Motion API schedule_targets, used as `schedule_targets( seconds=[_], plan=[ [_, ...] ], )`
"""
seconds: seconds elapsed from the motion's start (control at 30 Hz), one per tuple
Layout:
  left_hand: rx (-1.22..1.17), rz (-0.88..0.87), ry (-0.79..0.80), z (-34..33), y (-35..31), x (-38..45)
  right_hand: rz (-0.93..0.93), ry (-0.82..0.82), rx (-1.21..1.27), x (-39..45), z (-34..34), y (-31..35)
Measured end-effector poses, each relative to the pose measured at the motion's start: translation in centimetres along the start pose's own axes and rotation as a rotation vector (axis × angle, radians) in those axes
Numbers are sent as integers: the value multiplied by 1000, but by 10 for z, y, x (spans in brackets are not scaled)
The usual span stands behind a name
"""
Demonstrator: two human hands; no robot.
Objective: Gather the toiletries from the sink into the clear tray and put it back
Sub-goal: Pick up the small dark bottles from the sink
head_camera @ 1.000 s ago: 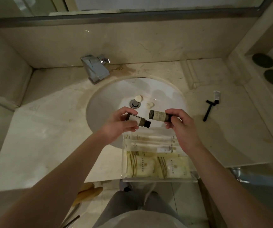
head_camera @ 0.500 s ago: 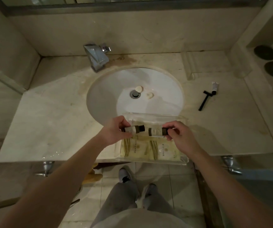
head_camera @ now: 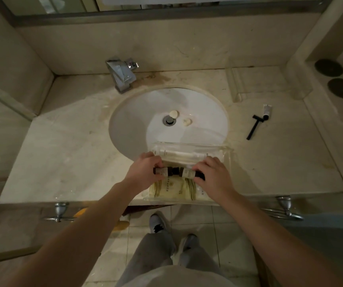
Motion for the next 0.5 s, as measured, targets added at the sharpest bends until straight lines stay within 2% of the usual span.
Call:
schedule_targets(
  seconds=[0.13,0.27,0.5],
  plan=[
    [22,-26,-1,3,-4,6,84,-49,-95,10,1,7],
    [58,-77,77,6,-4,12,142,-41,-206,16,-2,10],
    [91,-120,192,14,0,23,146,-56,-270,18,-8,11]
  ],
)
Point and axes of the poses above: each hand's wrist, its own x-axis towards the middle knuckle, its own z-axis out of the back of the hand, y = z × x, the point moved 2 cm from there along x, towards the middle knuckle, and after that the axes turned 8 degrees about -x, right-handed, at the moved point
